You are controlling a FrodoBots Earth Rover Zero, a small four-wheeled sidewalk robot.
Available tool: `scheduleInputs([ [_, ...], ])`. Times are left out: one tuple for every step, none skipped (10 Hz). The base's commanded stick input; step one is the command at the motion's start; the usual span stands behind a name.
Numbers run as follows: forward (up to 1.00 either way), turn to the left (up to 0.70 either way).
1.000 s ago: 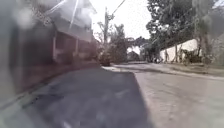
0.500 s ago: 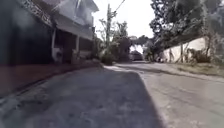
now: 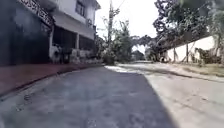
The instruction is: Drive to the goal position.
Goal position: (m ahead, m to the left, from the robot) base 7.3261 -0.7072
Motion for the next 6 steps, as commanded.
scheduleInputs([
  [1.0,0.0],
  [1.0,0.0],
  [1.0,0.0],
  [1.0,0.0],
  [1.0,0.0],
  [1.0,-0.01],
])
